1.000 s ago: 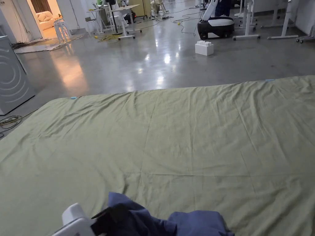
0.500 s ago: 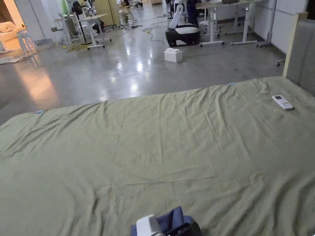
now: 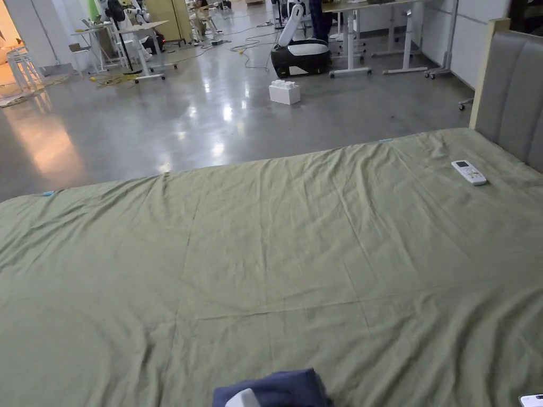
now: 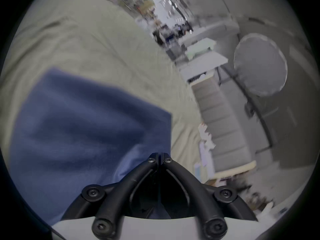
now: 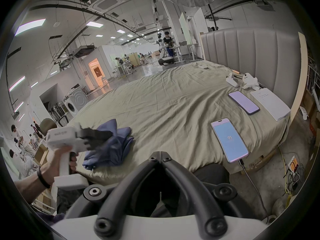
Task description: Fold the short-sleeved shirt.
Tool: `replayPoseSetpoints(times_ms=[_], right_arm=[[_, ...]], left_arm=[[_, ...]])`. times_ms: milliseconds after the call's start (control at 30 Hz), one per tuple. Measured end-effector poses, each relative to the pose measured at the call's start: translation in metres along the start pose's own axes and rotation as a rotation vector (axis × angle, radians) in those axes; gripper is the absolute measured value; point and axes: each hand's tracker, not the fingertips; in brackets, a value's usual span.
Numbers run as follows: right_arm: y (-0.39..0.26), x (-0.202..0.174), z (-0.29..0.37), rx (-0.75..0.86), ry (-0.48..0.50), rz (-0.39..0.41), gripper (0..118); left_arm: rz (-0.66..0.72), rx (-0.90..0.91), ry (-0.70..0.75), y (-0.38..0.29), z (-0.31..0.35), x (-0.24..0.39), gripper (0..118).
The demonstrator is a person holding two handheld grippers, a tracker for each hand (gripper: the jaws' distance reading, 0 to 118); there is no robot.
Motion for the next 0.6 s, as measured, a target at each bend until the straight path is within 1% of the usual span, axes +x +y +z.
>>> replayPoseSetpoints(times_ms=[33, 67, 100, 133, 167, 233, 267, 333, 400, 433, 467, 533, 600], right_arm=[[-0.001, -0.001, 0.000, -0.008, -0.004, 0.004, 0], [-0.002, -0.001, 0.000, -0.015, -0.006, 0.010, 0], [-0.004, -0.003, 0.000, -0.018, -0.006, 0.014, 0], [-0.005, -0.004, -0.001, -0.026, -0.002, 0.016, 0], [-0.006, -0.005, -0.004, -0.036, 0.006, 0.017, 0], [-0.008, -0.009, -0.011, -0.052, 0.032, 0.016, 0], [-0.008, -0.012, -0.018, -0.063, 0.060, 0.013, 0], [-0.007, -0.021, -0.032, -0.073, 0.108, 0.022, 0], [-0.005, -0.032, -0.052, -0.102, 0.173, 0.029, 0], [-0.005, -0.040, -0.065, -0.106, 0.218, 0.028, 0], [-0.004, -0.048, -0.079, -0.114, 0.259, 0.021, 0], [0.000, -0.065, -0.109, -0.131, 0.335, -0.009, 0], [0.006, -0.084, -0.142, -0.145, 0.387, -0.043, 0]], left_arm=[[-0.072, -0.062, 0.118, -0.007, -0.013, 0.002, 2], [-0.127, -0.104, 0.189, -0.013, -0.022, 0.002, 0], [-0.181, -0.065, 0.131, -0.019, -0.023, 0.001, 0], [-0.192, -0.024, 0.137, -0.018, -0.021, 0.005, 0], [-0.151, -0.035, 0.138, -0.015, -0.021, 0.008, 0], [-0.130, -0.044, 0.134, -0.007, -0.021, 0.008, 0], [-0.119, -0.040, 0.122, -0.003, -0.013, 0.011, 0], [-0.102, 0.055, 0.029, 0.001, 0.014, 0.022, 0], [-0.104, 0.137, -0.125, 0.004, 0.055, 0.029, 0], [-0.116, 0.179, -0.159, 0.004, 0.078, 0.032, 0], [-0.138, 0.218, -0.164, 0.004, 0.102, 0.031, 0], [-0.177, 0.261, -0.106, 0.002, 0.141, 0.023, 0], [-0.141, 0.286, -0.040, -0.002, 0.171, 0.008, 0]])
